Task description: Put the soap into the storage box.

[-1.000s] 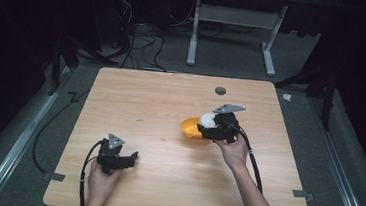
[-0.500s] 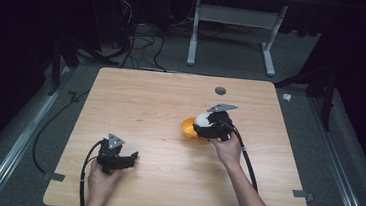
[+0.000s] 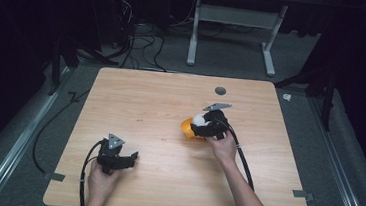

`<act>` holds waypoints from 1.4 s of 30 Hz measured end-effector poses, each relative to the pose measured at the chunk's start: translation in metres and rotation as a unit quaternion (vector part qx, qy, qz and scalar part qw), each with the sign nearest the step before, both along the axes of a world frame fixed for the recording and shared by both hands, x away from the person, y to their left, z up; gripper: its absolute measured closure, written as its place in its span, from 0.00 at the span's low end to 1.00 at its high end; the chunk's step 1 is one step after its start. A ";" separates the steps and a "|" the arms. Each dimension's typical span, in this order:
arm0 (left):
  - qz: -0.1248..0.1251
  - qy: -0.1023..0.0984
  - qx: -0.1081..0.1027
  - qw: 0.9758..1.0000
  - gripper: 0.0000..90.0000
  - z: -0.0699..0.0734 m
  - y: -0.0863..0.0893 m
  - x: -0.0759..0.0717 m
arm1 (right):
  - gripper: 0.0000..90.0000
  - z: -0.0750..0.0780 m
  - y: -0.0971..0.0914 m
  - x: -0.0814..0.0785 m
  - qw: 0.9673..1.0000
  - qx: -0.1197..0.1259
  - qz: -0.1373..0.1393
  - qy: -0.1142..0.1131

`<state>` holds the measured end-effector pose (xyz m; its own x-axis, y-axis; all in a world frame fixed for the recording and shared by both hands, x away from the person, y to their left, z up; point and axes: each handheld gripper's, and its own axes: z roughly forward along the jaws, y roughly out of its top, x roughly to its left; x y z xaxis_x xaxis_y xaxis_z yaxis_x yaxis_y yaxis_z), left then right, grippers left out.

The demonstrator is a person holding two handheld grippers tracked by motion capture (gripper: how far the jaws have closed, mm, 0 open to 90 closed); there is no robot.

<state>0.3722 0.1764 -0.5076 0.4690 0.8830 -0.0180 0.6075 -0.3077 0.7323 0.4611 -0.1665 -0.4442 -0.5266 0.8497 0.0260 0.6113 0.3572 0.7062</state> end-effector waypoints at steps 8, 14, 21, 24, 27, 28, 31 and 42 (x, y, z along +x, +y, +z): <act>0.000 0.000 0.000 1.000 0.22 0.000 0.000 0.000 | 0.28 -0.005 0.004 0.002 1.000 -0.006 0.001 0.005; 0.000 0.000 0.000 1.000 0.22 0.000 0.000 0.000 | 0.27 -0.009 0.004 0.005 1.000 -0.004 -0.001 0.016; 0.000 0.000 0.000 1.000 0.22 0.000 0.000 0.000 | 0.27 -0.012 0.003 0.007 1.000 -0.001 -0.006 0.027; 0.000 0.000 0.000 1.000 0.22 0.000 0.000 0.000 | 0.27 -0.012 0.003 0.007 1.000 -0.001 -0.007 0.027; 0.000 0.000 0.000 1.000 0.22 0.000 0.000 0.000 | 0.27 -0.013 0.003 0.007 1.000 0.001 -0.006 0.029; -0.001 0.000 0.000 1.000 0.22 0.000 0.000 0.000 | 0.27 -0.013 0.003 0.007 1.000 0.003 -0.006 0.029; 0.000 0.000 0.000 1.000 0.22 0.000 0.000 0.000 | 0.27 -0.008 0.002 0.005 1.000 0.018 -0.006 0.021; -0.001 0.000 0.001 1.000 0.22 0.000 0.000 0.000 | 0.29 0.005 -0.007 0.000 0.999 0.033 -0.006 -0.003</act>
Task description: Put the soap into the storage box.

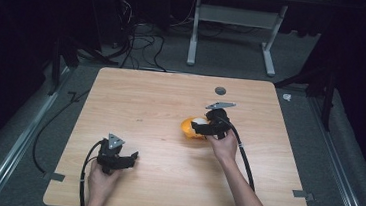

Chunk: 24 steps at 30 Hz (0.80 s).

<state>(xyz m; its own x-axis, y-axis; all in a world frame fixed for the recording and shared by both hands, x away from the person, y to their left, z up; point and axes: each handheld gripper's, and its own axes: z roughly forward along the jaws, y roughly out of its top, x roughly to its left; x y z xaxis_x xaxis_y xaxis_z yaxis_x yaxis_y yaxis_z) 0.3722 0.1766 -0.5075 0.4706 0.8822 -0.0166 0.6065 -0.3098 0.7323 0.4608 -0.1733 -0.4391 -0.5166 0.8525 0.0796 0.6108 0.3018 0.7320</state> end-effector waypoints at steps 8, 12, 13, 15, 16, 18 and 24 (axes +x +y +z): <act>0.000 0.000 0.000 1.000 0.22 0.000 0.000 0.000 | 0.29 0.005 -0.007 -0.004 1.000 0.003 -0.003 -0.010; 0.000 0.000 0.000 1.000 0.22 0.000 0.000 0.000 | 0.30 0.008 -0.012 -0.007 1.000 0.007 -0.007 -0.015; 0.000 0.000 0.000 1.000 0.22 0.000 0.000 0.000 | 0.30 0.009 -0.013 -0.007 1.000 0.008 -0.007 -0.019; 0.000 0.000 0.000 1.000 0.22 0.000 0.000 0.000 | 0.30 0.010 -0.015 -0.008 1.000 0.008 -0.007 -0.021; 0.000 0.000 0.000 1.000 0.22 0.000 0.000 0.000 | 0.30 0.011 -0.016 -0.009 1.000 0.009 -0.009 -0.019; 0.000 0.000 0.000 1.000 0.22 0.000 0.000 0.000 | 0.30 0.013 -0.020 -0.010 1.000 0.010 -0.010 -0.025; 0.000 0.000 0.000 1.000 0.22 0.000 0.000 0.000 | 0.30 0.018 -0.025 -0.014 0.999 0.015 -0.013 -0.031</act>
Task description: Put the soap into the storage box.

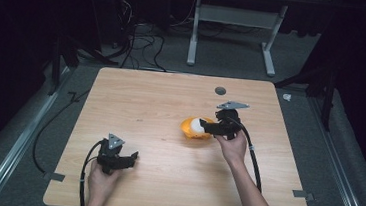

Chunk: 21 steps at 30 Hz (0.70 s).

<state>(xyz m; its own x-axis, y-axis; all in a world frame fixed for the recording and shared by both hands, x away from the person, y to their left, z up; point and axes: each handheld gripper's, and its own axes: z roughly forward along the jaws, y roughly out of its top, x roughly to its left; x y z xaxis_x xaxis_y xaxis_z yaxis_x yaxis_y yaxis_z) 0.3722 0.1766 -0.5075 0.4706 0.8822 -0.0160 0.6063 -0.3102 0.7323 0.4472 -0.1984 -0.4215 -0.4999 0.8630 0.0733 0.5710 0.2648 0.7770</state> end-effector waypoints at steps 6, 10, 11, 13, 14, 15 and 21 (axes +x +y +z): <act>0.000 0.000 0.000 1.000 0.22 0.000 0.000 0.000 | 0.30 0.003 -0.004 -0.003 1.000 0.000 -0.003 -0.004; 0.000 0.000 0.000 1.000 0.22 0.000 0.000 0.000 | 0.30 0.006 -0.007 -0.005 1.000 0.001 -0.003 -0.009; 0.000 0.000 0.000 1.000 0.22 0.000 0.000 0.000 | 0.30 0.007 -0.008 -0.006 1.000 0.000 -0.003 -0.011; 0.000 0.000 0.000 1.000 0.22 0.000 0.000 0.000 | 0.30 0.009 -0.011 -0.008 1.000 0.002 -0.006 -0.013; 0.000 0.000 0.000 1.000 0.22 0.000 0.000 0.000 | 0.30 0.010 -0.012 -0.009 1.000 0.002 -0.006 -0.015; 0.000 0.000 0.000 1.000 0.22 0.000 0.000 0.000 | 0.30 0.010 -0.013 -0.009 1.000 0.002 -0.007 -0.017; 0.000 0.000 0.000 1.000 0.22 0.000 0.000 0.000 | 0.30 0.014 -0.019 -0.014 1.000 0.001 -0.011 -0.020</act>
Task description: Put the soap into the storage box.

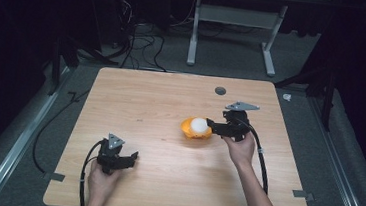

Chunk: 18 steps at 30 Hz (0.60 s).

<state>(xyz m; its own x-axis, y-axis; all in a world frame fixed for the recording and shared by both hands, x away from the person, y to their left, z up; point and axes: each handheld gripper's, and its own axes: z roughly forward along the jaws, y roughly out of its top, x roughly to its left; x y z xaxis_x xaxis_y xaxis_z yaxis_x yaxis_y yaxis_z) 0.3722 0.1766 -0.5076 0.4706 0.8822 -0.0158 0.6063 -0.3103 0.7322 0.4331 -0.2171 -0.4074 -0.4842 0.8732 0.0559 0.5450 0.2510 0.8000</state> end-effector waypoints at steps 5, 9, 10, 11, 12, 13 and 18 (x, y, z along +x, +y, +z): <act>0.000 0.000 0.000 1.000 0.22 0.000 0.000 0.000 | 0.30 0.003 -0.005 -0.003 1.000 -0.001 -0.003 -0.005; 0.000 0.000 0.000 1.000 0.22 0.000 0.000 0.000 | 0.30 0.005 -0.006 -0.005 1.000 -0.001 -0.004 -0.008; 0.000 0.000 0.000 1.000 0.22 0.000 0.000 0.000 | 0.30 0.006 -0.007 -0.006 1.000 -0.001 -0.004 -0.008; 0.000 0.000 0.000 1.000 0.22 0.000 0.000 0.000 | 0.30 0.006 -0.008 -0.006 1.000 -0.002 -0.004 -0.010; 0.000 0.000 0.000 1.000 0.22 0.000 0.000 0.000 | 0.30 0.006 -0.009 -0.007 1.000 -0.002 -0.004 -0.010; 0.000 0.000 0.000 1.000 0.22 0.000 0.000 0.000 | 0.30 0.006 -0.009 -0.007 1.000 -0.002 -0.004 -0.010; 0.000 0.000 0.000 1.000 0.22 0.000 0.000 0.000 | 0.30 0.008 -0.012 -0.010 1.000 -0.006 -0.009 -0.012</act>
<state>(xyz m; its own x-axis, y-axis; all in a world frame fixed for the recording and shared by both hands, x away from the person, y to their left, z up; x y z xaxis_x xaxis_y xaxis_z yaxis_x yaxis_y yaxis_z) 0.3722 0.1765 -0.5076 0.4705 0.8823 -0.0159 0.6062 -0.3101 0.7323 0.4227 -0.2288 -0.3991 -0.4688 0.8826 0.0348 0.5308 0.2500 0.8098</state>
